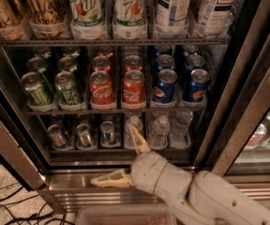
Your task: Pick redbull can from bottom shelf of fridge
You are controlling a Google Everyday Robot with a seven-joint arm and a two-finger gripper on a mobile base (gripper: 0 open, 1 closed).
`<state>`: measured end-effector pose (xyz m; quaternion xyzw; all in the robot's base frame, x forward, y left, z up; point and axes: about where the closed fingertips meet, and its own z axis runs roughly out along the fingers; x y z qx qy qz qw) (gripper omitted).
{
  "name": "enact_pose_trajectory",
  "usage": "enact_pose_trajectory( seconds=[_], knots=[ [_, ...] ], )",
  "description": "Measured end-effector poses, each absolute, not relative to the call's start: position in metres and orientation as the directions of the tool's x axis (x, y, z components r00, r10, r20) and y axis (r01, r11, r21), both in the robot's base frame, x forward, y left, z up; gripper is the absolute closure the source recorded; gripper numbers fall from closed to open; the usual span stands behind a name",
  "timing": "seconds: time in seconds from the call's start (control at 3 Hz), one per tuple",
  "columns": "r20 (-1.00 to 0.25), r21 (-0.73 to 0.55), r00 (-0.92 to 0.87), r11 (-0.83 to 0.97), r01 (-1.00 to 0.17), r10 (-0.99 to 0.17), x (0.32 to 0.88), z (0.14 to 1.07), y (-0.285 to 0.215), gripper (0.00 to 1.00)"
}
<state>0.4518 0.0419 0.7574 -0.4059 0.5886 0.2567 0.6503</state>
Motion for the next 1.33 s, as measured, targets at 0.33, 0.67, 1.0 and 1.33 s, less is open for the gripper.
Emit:
enact_pose_trajectory(
  seconds=[0.33, 0.67, 1.0, 1.33],
  knots=[
    [-0.954, -0.292, 0.279, 0.553, -0.78, -0.11, 0.44, 0.776, 0.082, 0.0],
    [-0.947, -0.291, 0.315, 0.581, -0.76, -0.062, 0.435, 0.783, 0.115, 0.0],
    [-0.981, -0.133, 0.194, 0.659, -0.74, 0.02, 0.448, 0.756, 0.115, 0.0],
    [-0.991, -0.043, 0.121, 0.693, -0.719, 0.065, 0.458, 0.735, 0.106, 0.0]
  ],
)
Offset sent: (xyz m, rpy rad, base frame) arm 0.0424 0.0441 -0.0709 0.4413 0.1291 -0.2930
